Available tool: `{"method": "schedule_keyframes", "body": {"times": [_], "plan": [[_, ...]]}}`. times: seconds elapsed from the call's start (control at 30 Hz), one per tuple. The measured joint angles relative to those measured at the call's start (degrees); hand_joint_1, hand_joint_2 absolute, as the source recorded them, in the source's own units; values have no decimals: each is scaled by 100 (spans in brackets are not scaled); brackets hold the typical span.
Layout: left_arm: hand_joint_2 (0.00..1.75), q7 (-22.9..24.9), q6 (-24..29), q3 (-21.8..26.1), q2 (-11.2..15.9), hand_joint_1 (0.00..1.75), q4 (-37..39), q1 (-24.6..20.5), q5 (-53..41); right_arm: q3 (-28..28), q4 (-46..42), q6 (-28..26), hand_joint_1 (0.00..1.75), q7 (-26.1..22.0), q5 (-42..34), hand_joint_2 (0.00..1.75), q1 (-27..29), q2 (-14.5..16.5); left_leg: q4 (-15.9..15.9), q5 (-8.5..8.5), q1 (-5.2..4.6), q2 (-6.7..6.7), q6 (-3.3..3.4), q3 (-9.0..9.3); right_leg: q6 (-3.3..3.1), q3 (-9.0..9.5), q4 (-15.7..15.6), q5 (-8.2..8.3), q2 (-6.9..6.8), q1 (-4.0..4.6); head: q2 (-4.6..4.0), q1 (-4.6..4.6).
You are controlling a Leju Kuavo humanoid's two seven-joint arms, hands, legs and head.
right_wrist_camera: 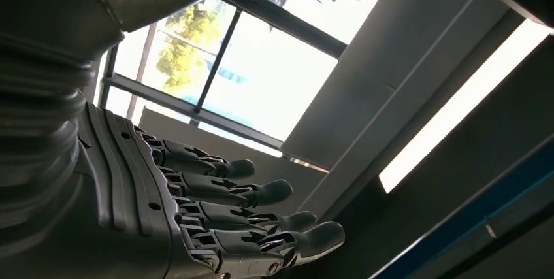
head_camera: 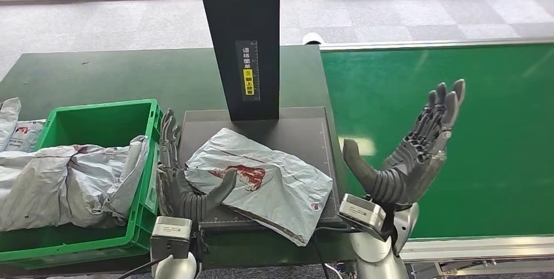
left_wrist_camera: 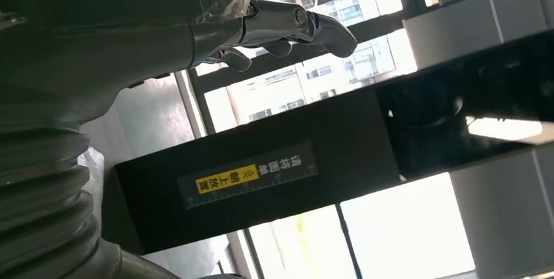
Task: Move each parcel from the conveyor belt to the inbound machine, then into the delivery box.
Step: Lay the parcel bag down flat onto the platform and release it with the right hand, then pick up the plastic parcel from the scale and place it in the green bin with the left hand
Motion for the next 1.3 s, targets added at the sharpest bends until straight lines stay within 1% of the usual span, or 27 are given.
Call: {"method": "schedule_keyframes", "body": {"times": [0.23, 0.4, 0.47, 0.6, 0.93, 1.07, 1.2, 1.3], "plan": [[175, 538, 41, 2, -14, 0, 549, -116, -1137, 88, -737, 1, 0, 1, -2, 175, 204, -27, 0, -2, 0, 12, -2, 7, 0, 1, 0, 1, 8, 0, 0, -2], [175, 1055, -151, 2, -31, 0, 1119, -231, -2128, 155, -1013, 1, 0, 1, -44, 175, 270, -38, 0, -2, 0, 13, -2, 10, -2, 2, 0, 2, 10, 0, 0, 0], [175, 1233, -231, 2, -39, 0, 1314, -270, -2362, 190, -1049, 2, 0, 2, -50, 175, 276, -41, 0, -2, 0, 14, -2, 10, -3, 1, 0, 3, 13, 0, 0, -1], [175, 1352, -286, 2, -49, 0, 1566, -316, -2481, 229, -1081, 3, 0, 4, -60, 175, 278, -44, 0, -2, 0, 16, -2, 10, -3, 1, 0, 3, 15, 0, 0, -1], [175, 1386, -299, 2, -56, 0, 1806, -365, -2522, 237, -1114, 3, 0, 4, -62, 175, 280, -47, 0, -2, 0, 19, -2, 10, -3, 2, 0, 3, 15, 0, 0, -1], [175, 1673, -387, 2, -61, 0, 1993, -458, -2850, 248, -1114, 3, 0, 4, -79, 175, 278, -48, 0, -2, 0, 18, -2, 10, -3, 3, 0, 4, 15, 0, 0, -2], [175, 2012, -424, 2, -90, 0, 2420, -662, -3234, 268, -1111, 5, 0, 4, -87, 175, 276, -48, 0, -1, 0, 17, -1, 10, -3, 4, 0, 4, 14, 0, 0, -1], [175, 2309, -447, 2, -124, 128, 2883, -849, -3522, 301, -1109, 5, 0, 5, -97, 175, 271, -48, 0, -1, 0, 16, -1, 9, -3, 5, 0, 5, 13, 0, 0, -1]]}}
